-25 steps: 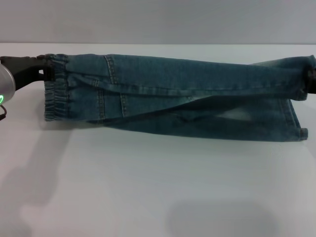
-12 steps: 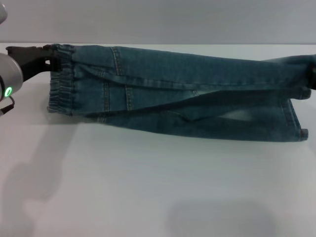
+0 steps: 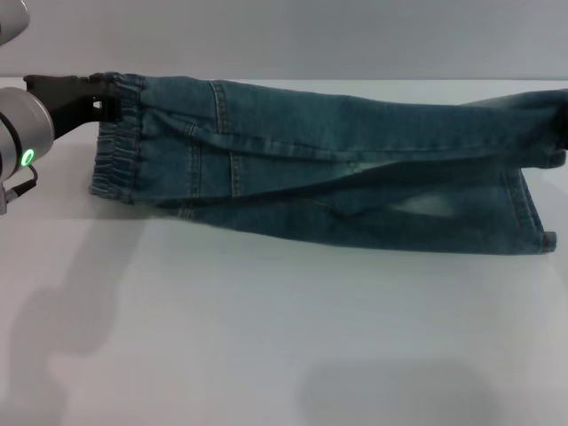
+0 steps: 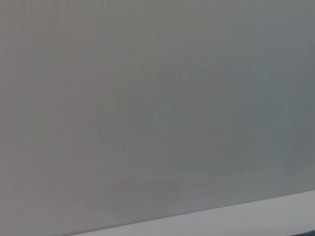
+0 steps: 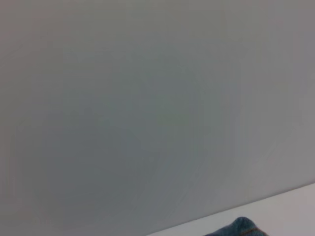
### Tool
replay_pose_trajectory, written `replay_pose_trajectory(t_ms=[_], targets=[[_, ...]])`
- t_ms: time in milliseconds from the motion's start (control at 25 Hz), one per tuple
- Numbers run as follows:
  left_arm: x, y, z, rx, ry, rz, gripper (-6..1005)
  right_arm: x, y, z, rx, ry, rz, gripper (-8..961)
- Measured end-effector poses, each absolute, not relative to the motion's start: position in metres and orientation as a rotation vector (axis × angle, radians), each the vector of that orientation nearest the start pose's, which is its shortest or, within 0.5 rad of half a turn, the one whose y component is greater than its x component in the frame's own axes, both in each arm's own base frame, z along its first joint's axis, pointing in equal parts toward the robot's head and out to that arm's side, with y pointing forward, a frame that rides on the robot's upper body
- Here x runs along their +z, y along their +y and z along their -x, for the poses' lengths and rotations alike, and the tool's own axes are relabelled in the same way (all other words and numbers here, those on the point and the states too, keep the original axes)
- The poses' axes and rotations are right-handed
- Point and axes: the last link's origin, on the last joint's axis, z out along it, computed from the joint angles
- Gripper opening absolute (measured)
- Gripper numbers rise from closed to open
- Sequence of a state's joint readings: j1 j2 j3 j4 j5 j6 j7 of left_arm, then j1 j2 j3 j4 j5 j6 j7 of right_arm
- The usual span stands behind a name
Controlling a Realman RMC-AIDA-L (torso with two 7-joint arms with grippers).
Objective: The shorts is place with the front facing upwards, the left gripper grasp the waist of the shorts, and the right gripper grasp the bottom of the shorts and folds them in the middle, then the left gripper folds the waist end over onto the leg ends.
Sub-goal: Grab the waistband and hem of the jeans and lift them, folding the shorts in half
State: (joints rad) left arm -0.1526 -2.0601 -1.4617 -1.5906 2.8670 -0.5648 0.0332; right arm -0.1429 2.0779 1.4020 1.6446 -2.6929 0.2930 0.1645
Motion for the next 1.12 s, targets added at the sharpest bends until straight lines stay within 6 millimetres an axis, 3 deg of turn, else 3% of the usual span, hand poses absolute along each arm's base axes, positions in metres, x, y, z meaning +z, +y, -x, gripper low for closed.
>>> replay_pose_trajectory(t_ms=[200,520,880,920,1120], targets=[[0.037,0.366,0.207,-0.244,-0.823,1.865,36,0.04,0.307,-0.236,0.651,1.19,1.603,6],[0.031,0.373,0.207,-0.243,-0.809,1.875,40,0.041,0.315,-0.261,0.61,1.193,1.553,11],[0.02,0.38,0.202,-0.26,-0.766,1.9,43,0.038,0.323,-0.268,0.605,1.084,1.56,16],[0.011,0.385,0.203,-0.265,-0.746,1.912,44,0.036,0.325,-0.269,0.58,1.064,1.581,17],[0.003,0.39,0.201,-0.297,-0.731,1.918,46,0.033,0.329,-0.27,0.563,1.054,1.593,184]])
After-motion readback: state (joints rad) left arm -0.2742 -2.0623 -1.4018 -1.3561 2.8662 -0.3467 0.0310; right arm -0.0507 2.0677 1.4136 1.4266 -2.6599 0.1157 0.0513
